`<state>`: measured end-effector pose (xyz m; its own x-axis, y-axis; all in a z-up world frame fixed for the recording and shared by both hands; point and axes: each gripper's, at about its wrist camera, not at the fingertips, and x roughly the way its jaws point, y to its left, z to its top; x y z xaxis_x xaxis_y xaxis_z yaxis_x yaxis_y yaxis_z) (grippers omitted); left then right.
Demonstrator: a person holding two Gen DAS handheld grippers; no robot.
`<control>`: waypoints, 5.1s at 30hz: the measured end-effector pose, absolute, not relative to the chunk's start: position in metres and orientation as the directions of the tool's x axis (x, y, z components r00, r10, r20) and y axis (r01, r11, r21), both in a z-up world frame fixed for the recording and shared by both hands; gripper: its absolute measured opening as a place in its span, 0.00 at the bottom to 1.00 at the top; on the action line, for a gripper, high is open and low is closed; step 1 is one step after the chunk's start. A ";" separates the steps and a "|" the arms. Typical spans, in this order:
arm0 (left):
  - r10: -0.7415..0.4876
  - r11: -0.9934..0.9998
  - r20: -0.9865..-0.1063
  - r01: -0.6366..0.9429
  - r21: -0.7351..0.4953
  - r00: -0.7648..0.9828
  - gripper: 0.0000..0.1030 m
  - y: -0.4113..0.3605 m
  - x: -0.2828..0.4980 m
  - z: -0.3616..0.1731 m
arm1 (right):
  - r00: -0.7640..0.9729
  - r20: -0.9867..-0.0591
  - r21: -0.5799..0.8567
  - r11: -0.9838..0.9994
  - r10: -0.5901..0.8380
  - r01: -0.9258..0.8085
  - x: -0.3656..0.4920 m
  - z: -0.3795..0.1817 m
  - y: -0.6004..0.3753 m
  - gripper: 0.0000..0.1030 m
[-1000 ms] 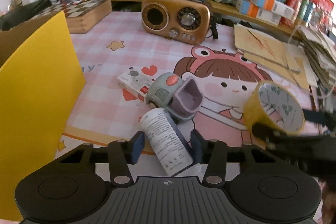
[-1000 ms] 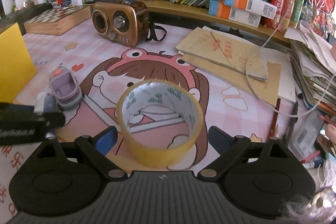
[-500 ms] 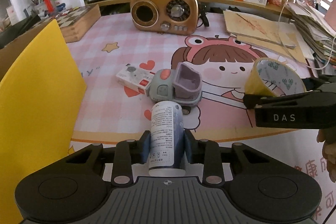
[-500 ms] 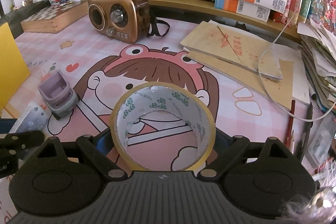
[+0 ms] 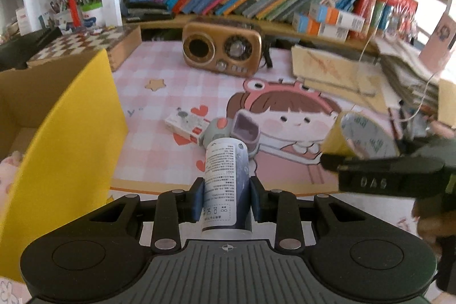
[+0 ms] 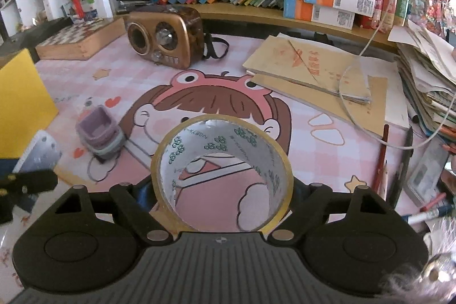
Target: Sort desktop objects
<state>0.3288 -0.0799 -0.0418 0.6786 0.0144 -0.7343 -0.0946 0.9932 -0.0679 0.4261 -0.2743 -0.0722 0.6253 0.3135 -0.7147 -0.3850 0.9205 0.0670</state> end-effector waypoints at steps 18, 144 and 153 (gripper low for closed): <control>-0.093 0.985 -0.624 -0.018 -0.169 0.776 0.30 -0.061 0.243 0.005 | 0.664 -0.659 0.100 0.916 0.354 -0.389 0.322 -0.022 -0.272 0.81; 0.080 0.991 -0.648 -0.128 -0.027 0.758 0.30 0.182 0.274 0.010 | 0.543 -0.663 -0.220 0.559 0.515 -0.800 0.341 0.025 0.043 0.81; 0.096 0.995 -0.777 -0.077 0.062 0.622 0.30 0.174 0.315 -0.016 | 0.441 -0.777 -0.292 0.364 0.449 -0.885 0.383 -0.007 0.076 0.81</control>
<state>0.3147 0.1738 -0.0160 0.6220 0.0962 -0.7771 -0.0768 0.9951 0.0617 0.3827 0.0758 -0.0073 0.4410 0.4491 -0.7771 -0.8846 0.3637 -0.2919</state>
